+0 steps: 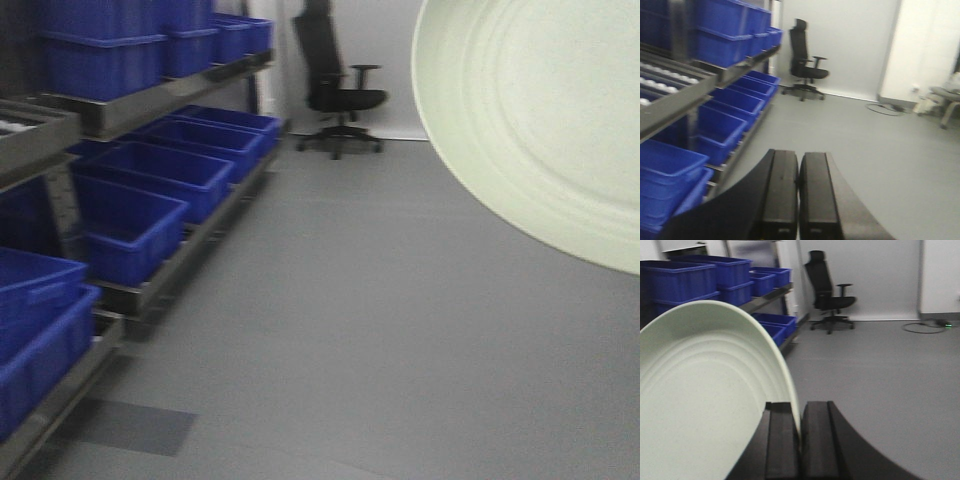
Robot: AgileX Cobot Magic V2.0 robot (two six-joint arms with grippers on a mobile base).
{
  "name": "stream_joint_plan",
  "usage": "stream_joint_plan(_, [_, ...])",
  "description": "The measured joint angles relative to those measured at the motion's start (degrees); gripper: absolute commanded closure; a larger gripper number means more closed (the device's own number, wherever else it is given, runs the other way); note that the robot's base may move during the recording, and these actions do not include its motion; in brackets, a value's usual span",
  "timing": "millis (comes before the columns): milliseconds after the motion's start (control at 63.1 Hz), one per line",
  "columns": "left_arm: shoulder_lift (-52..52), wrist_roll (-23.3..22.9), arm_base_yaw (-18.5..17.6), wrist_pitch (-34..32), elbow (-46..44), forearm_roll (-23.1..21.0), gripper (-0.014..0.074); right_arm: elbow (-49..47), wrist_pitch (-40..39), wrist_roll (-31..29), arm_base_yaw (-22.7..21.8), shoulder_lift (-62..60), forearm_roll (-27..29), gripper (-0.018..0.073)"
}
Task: Place green plate on second shelf with right arm
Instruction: 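Drive the base up to the shelf of blue bins, then move the held plate over a blue bin on the shelf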
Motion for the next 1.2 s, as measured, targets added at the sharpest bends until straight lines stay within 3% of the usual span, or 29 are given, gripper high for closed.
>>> stream_joint_plan(1205, [0.00, 0.00, -0.18, 0.00, 0.00, 0.00, 0.0466, 0.00, 0.10, 0.00, 0.00, 0.00, 0.00, 0.0506])
